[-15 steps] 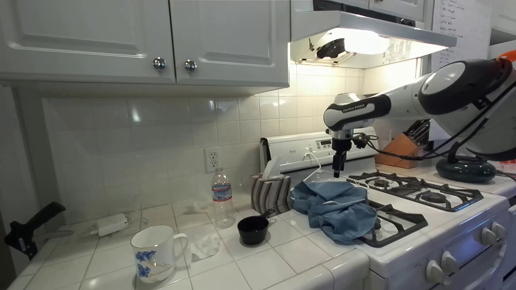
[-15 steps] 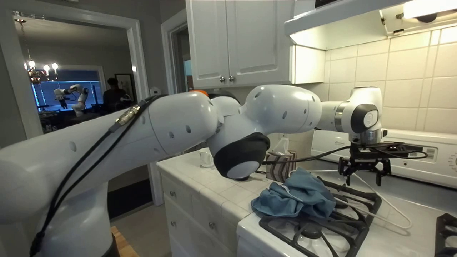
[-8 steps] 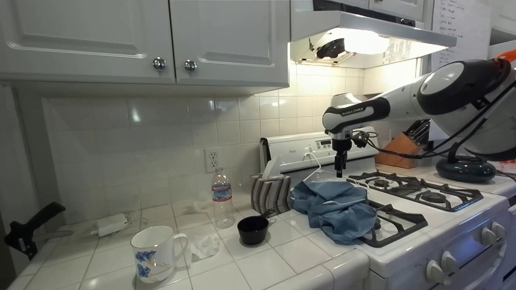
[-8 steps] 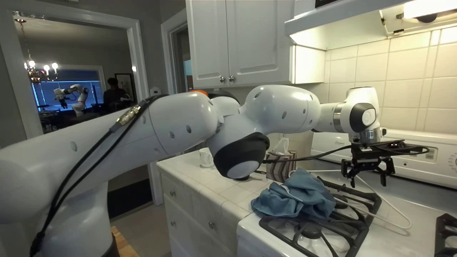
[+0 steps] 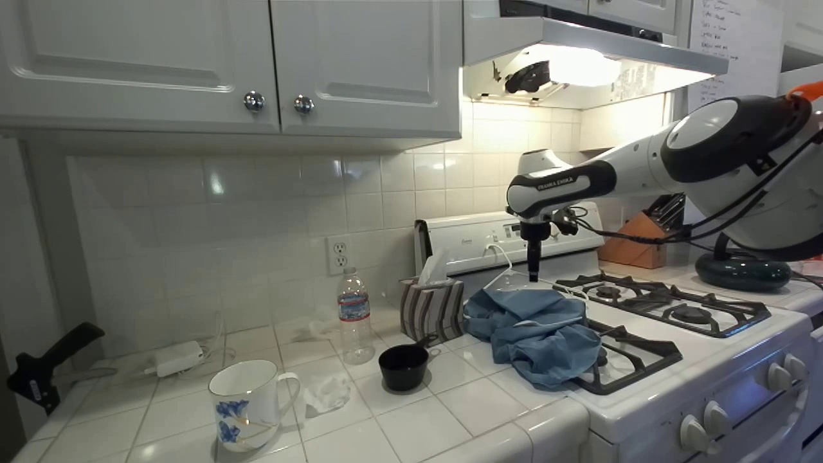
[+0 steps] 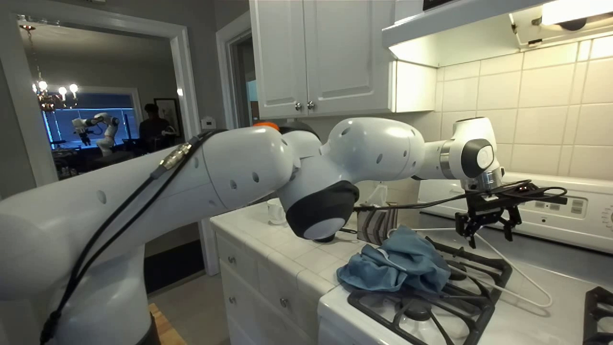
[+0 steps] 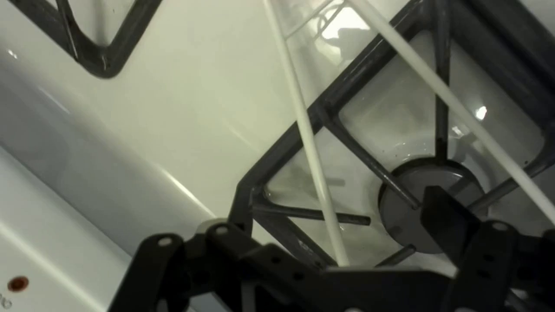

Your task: Put the hanger on the knob of the top right cabinet door

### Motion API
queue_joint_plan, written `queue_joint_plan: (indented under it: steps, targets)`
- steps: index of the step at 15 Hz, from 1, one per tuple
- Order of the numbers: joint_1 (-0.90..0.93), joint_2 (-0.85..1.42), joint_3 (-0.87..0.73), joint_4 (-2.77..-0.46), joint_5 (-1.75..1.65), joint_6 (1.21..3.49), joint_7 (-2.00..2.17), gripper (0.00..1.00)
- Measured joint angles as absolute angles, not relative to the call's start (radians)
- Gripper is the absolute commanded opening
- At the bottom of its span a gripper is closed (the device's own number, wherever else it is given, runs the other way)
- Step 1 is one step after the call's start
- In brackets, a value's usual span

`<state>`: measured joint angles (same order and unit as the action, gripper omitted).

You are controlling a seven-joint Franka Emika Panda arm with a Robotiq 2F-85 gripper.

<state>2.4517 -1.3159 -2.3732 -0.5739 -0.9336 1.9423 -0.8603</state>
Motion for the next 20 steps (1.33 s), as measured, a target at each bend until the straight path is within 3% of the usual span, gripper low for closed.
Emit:
queue_joint_plan:
  steps: [5, 6, 7, 17, 20]
  targets:
    - [2.437, -1.347, -2.305, -0.574, -0.934, 2.021, -1.106, 0.99]
    - [2.432, -1.355, -2.288, -0.574, -0.934, 2.031, -1.153, 0.92]
    - [2.427, -1.363, -2.270, -0.574, -0.934, 2.037, -1.195, 0.74]
    - [2.399, -1.407, -2.165, -0.573, -0.933, 2.030, -1.334, 0.05]
    - [2.400, -1.407, -2.160, -0.572, -0.933, 2.022, -1.328, 0.00]
